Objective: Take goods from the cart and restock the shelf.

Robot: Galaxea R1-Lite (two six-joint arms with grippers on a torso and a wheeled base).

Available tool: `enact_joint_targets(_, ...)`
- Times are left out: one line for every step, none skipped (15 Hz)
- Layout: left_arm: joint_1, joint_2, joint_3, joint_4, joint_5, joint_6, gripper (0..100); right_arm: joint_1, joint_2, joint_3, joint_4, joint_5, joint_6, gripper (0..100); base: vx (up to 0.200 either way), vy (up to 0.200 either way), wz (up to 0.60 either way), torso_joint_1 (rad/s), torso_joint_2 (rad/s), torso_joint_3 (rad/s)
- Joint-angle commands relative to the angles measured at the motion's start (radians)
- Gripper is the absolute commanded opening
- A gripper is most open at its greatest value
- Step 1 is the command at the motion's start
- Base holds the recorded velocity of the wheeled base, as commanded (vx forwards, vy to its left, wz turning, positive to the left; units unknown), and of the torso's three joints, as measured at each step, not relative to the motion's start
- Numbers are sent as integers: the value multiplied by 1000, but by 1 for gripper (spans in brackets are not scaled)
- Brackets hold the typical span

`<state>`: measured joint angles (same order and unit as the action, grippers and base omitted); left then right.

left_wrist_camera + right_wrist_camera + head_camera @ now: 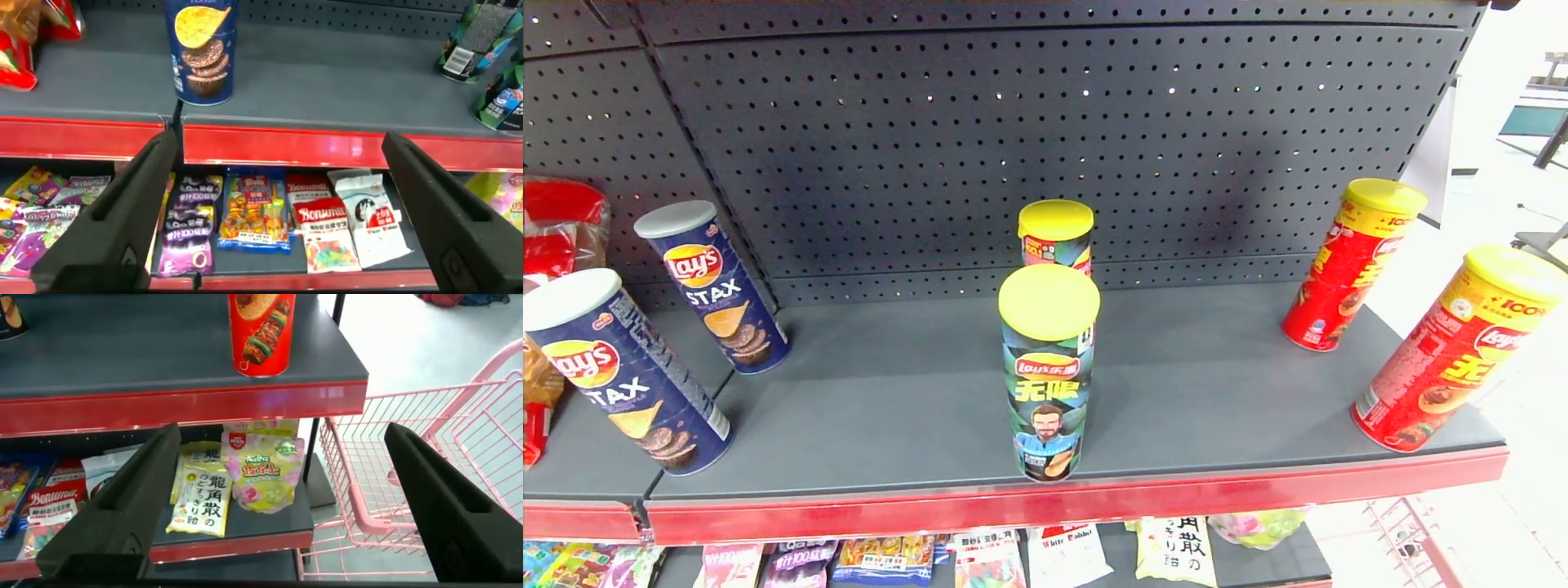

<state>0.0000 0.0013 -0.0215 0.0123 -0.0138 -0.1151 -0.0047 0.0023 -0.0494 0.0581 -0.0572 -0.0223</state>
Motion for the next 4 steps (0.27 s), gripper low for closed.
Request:
enact_joint_targets(0,-1,0,0,2,-1,100,0,-2,0,0,0,1,100,0,0,0,0,0,0)
enact_joint_targets(0,-1,0,0,6,-1,100,0,-2,0,0,0,4,100,0,0,0,0,0,0)
enact_joint_targets(0,-1,0,0,6,-1,100,0,-2,0,0,0,5,100,0,0,0,0,0,0)
enact_joint_targets(0,-1,0,-2,9,-3,100,0,-2,0,0,0,2,100,0,0,0,0,0,0)
